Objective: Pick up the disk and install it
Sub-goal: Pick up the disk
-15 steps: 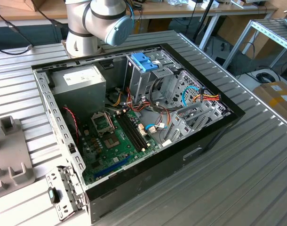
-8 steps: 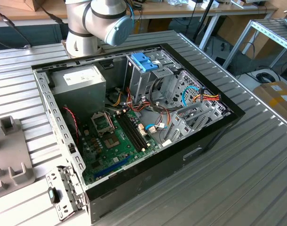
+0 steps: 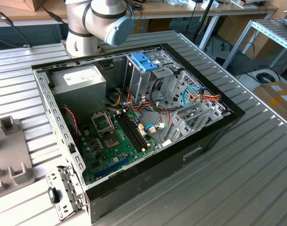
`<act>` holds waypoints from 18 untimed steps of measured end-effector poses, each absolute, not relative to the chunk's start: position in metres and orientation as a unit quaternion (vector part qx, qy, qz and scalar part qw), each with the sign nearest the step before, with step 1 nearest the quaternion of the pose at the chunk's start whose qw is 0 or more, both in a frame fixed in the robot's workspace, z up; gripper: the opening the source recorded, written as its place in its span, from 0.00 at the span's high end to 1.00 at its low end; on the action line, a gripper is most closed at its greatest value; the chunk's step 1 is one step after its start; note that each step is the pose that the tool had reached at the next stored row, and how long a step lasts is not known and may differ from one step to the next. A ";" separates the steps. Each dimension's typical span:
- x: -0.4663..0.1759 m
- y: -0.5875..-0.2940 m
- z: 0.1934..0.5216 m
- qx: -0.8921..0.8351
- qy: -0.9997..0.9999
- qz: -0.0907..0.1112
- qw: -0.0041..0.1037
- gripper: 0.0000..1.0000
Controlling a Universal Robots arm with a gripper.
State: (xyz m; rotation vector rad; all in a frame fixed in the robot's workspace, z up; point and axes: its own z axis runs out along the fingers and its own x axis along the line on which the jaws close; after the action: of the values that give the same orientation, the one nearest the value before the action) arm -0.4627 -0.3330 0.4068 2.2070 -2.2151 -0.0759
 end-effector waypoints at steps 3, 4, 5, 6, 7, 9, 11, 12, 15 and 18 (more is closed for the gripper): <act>-0.463 -0.333 0.411 0.706 -0.708 -0.024 0.007 0.63; -0.463 -0.333 0.413 0.706 -0.708 -0.024 0.007 0.63; -0.463 -0.333 0.414 0.706 -0.708 -0.024 0.007 0.63; -0.463 -0.333 0.415 0.706 -0.708 -0.024 0.007 0.63; -0.463 -0.333 0.417 0.706 -0.708 -0.024 0.007 0.63; -0.463 -0.333 0.421 0.706 -0.708 -0.024 0.007 0.63; -0.463 -0.333 0.424 0.706 -0.708 -0.024 0.007 0.63; -0.463 -0.333 0.426 0.706 -0.708 -0.024 0.007 0.63; -0.463 -0.333 0.433 0.706 -0.708 -0.024 0.007 0.63; -0.463 -0.333 0.438 0.706 -0.708 -0.024 0.007 0.63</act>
State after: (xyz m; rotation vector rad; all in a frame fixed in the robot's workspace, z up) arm -0.4627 -0.3330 0.4378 2.2070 -2.2150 -0.0759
